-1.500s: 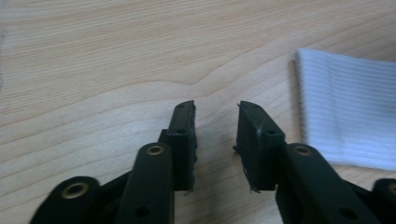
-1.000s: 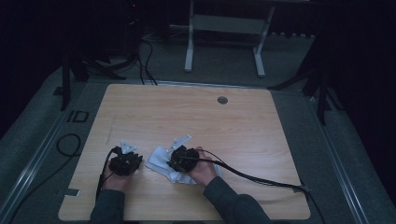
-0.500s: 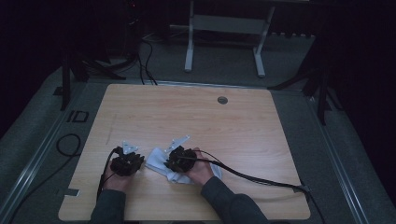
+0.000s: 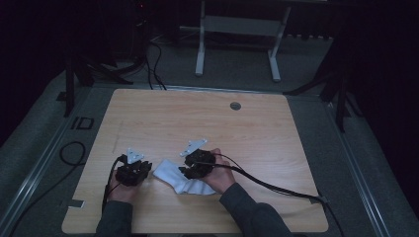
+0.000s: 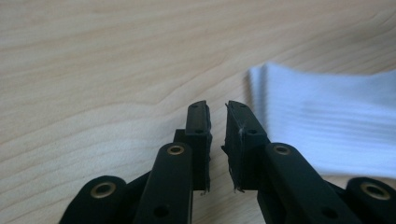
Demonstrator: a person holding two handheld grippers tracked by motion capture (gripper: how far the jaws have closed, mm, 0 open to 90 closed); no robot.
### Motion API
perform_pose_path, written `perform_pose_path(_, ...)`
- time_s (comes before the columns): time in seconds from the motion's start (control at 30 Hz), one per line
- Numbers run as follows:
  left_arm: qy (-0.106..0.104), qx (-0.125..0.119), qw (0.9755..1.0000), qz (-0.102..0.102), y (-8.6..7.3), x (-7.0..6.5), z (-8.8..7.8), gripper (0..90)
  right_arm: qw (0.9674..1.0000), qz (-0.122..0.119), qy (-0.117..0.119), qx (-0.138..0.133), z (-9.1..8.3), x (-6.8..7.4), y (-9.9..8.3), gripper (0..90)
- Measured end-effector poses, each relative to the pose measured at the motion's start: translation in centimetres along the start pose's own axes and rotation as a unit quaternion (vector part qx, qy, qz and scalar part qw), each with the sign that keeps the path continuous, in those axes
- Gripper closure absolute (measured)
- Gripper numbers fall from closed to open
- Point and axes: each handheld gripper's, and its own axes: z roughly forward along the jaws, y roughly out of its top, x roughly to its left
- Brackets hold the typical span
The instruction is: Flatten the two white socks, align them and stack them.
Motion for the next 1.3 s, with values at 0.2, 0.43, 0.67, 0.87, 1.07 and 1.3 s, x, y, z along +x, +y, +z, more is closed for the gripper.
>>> perform_pose_path(0.2, -0.017, -0.018, 0.9994, 0.022, 0.4, -1.0, -0.3, 81.3, 0.9991, -0.016, -0.039, 0.003, -2.6, -0.7, 0.0, 54.8)
perform_pose_path(0.43, -0.023, -0.003, 0.9985, 0.049, 0.6, -2.2, 0.5, 82.0, 0.9982, -0.003, -0.056, 0.02, -4.1, -2.1, -1.3, 58.5)
perform_pose_path(0.67, -0.005, 0.018, 0.9974, 0.069, 0.6, -2.9, 1.2, 83.2, 0.9968, -0.005, -0.051, 0.061, -4.5, -2.3, -3.9, 69.1)
perform_pose_path(0.87, -0.001, 0.019, 0.9972, 0.073, 0.5, -3.1, 1.4, 83.7, 0.9942, 0.021, -0.042, 0.097, -3.7, -3.2, -6.7, 72.6)
perform_pose_path(1.07, 0.002, 0.021, 0.9969, 0.076, 0.5, -3.2, 1.4, 84.1, 0.992, 0.056, -0.02, 0.112, -2.4, -4.0, -8.4, 66.1)
perform_pose_path(1.3, 0.0, 0.02, 0.9972, 0.072, 0.5, -3.2, 1.4, 84.2, 0.9912, 0.064, 0.012, 0.116, -1.8, -4.3, -8.5, 81.9)
